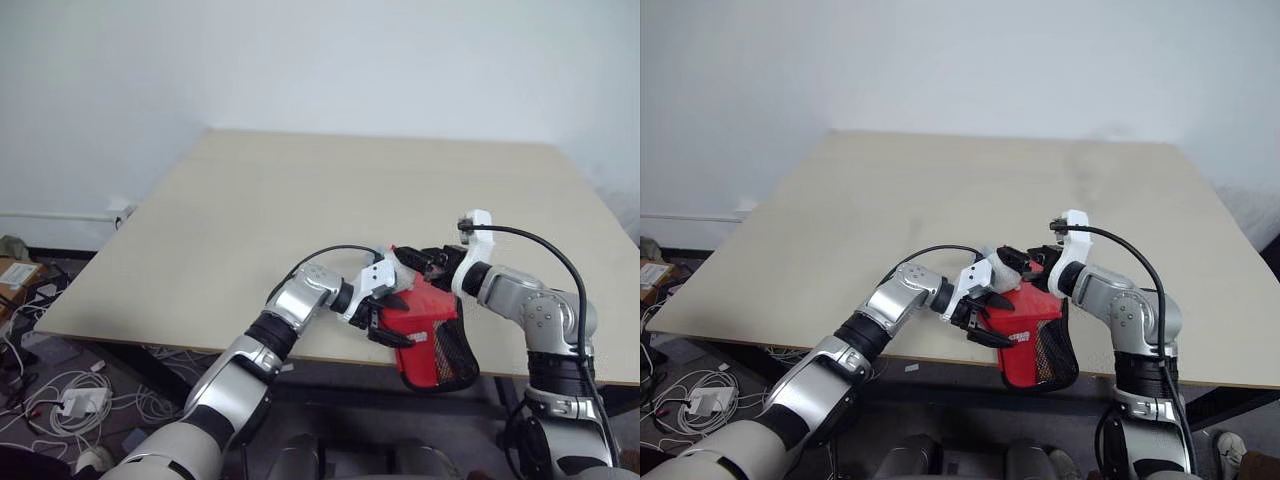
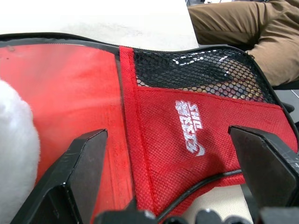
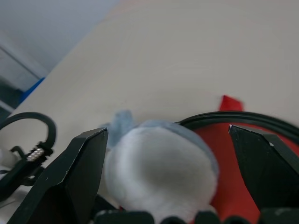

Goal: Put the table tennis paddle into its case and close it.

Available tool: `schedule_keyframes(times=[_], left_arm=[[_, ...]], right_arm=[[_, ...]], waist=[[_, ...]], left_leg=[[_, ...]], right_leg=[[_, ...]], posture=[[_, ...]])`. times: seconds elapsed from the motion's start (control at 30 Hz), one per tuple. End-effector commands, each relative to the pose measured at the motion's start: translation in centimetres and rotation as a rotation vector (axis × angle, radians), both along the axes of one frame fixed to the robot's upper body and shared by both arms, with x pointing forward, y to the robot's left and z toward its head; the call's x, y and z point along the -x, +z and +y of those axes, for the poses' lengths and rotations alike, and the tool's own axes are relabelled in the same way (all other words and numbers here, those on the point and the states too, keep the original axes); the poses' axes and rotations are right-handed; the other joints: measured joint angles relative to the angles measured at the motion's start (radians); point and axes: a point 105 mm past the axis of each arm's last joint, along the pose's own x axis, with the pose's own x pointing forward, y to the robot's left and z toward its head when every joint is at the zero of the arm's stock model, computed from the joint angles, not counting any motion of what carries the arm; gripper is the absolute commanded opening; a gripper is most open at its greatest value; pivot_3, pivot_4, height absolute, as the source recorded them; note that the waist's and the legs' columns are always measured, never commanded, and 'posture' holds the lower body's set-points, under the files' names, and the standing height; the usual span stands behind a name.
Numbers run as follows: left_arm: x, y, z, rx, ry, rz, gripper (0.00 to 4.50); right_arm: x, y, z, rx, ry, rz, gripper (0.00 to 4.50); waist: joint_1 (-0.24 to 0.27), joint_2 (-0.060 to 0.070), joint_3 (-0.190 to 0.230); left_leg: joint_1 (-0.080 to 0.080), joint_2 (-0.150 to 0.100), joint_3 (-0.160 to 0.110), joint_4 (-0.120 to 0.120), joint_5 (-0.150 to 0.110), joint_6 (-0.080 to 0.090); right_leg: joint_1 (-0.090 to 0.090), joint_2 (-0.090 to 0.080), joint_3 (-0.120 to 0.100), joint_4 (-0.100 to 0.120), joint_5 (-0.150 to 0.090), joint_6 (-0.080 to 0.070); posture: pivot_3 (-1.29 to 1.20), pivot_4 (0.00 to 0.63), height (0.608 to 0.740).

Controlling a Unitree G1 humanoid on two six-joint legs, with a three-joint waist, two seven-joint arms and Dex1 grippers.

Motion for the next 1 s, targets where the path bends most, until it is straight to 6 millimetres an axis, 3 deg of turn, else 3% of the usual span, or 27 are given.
schedule_keyframes(times=[0.03,0.4,0.5,0.77,0.9,1.0], left_arm=[[-0.5,-0.8,0.3,-0.047,0.031,-0.005,4.4],[-1.5,-0.8,0.3,-0.056,0.077,-0.064,4.4],[-1.9,-0.7,0.0,-0.056,0.098,-0.067,4.5],[-3.8,-1.0,-0.4,-0.098,0.231,-0.074,4.5],[-3.9,-1.4,-0.4,-0.13,0.242,-0.076,4.5],[-3.8,-1.9,-0.3,-0.163,0.239,-0.083,4.5]], right_arm=[[-0.7,0.3,0.7,0.024,0.023,-0.023,4.5],[0.0,-3.4,1.4,0.149,0.096,0.117,4.5],[-0.5,-3.1,1.0,0.175,0.064,0.072,3.88],[-2.4,0.1,-0.4,0.125,-0.078,-0.087,1.27],[-2.4,0.7,0.0,0.117,-0.082,-0.105,0.48],[-2.5,1.3,0.2,0.11,-0.087,-0.134,0.28]], waist=[[0.0,0.0,0.0],[0.0,0.0,0.0],[0.0,0.0,-0.001],[0.0,0.0,0.0],[0.001,0.0,0.0],[0.0,0.0,0.0]], left_leg=[[0.0,0.0,0.0,0.0,0.0,0.0],[0.0,0.0,0.0,0.0,0.0,0.0],[0.001,0.0,0.0,0.0,0.0,0.0],[0.001,0.0,0.0,0.001,0.0,0.0],[0.001,0.0,-0.001,0.0,0.0,0.0],[0.001,0.0,-0.001,0.0,0.0,0.0]], right_leg=[[0.0,0.0,0.0,0.0,0.0,0.0],[0.0,0.0,0.0,0.0,0.0,0.0],[0.001,0.0,0.0,0.0,0.0,0.0],[0.001,0.0,0.0,0.0,0.0,0.0],[0.0,0.0,0.0,0.0,0.0,0.0],[0.001,0.0,0.0,0.0,0.0,0.0]], posture=[[0.0,0.0,0.74],[0.0,0.0,0.74],[0.0,0.0,0.74],[0.0,0.0,0.74],[0.0,0.0,0.74],[0.0,0.0,0.74]])
